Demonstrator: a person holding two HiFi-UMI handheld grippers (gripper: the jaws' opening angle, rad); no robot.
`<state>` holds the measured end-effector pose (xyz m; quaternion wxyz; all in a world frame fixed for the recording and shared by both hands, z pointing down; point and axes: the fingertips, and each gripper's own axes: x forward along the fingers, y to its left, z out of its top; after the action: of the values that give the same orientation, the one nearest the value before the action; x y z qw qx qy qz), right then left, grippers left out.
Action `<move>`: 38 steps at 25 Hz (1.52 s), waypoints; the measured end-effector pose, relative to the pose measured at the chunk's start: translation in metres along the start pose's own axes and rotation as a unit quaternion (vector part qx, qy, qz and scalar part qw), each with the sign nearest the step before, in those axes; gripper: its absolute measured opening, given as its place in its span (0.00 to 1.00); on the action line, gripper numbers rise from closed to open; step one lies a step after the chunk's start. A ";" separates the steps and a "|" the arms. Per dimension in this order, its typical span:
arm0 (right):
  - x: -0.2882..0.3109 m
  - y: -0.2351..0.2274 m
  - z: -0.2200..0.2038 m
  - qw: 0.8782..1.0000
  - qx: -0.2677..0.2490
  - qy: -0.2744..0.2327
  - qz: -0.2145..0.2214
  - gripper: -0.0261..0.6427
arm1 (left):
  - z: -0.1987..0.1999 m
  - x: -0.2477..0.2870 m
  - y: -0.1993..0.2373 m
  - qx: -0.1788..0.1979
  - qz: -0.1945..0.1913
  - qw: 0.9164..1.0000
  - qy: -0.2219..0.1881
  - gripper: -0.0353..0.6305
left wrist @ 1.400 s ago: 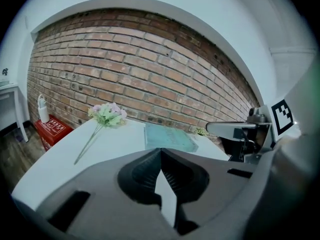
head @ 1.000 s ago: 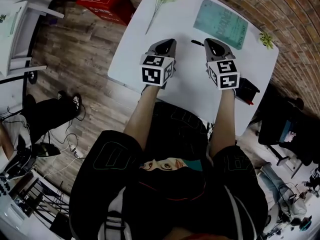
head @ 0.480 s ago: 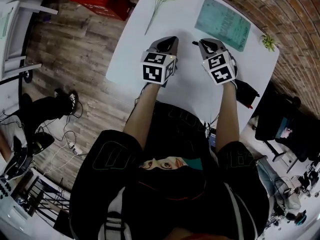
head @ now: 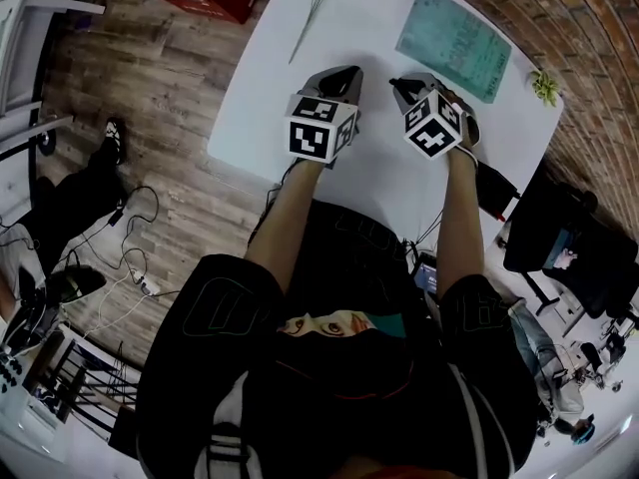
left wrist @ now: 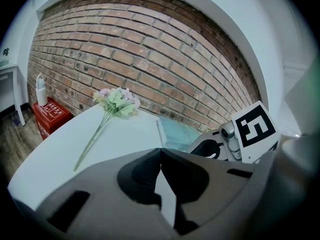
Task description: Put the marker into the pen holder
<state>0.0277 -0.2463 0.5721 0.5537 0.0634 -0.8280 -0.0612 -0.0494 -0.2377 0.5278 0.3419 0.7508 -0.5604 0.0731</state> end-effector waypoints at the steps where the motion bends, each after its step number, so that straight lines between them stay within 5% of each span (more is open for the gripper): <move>1: 0.003 0.000 0.000 1.000 -0.009 0.008 0.003 0.11 | -0.001 0.001 0.001 -0.001 -0.001 1.000 0.002 0.06; 26: 0.027 0.008 -0.005 0.996 -0.047 0.070 0.030 0.14 | -0.009 0.009 0.013 -0.016 -0.017 1.000 0.017 0.06; 38: -0.027 0.014 0.015 0.997 0.042 -0.057 -0.031 0.13 | -0.026 -0.016 -0.021 -0.026 0.007 1.000 -0.016 0.06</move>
<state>0.0238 -0.2271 0.5438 0.5006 0.1089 -0.8575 -0.0469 -0.0298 -0.2071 0.5304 0.3521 0.7390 -0.5723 0.0490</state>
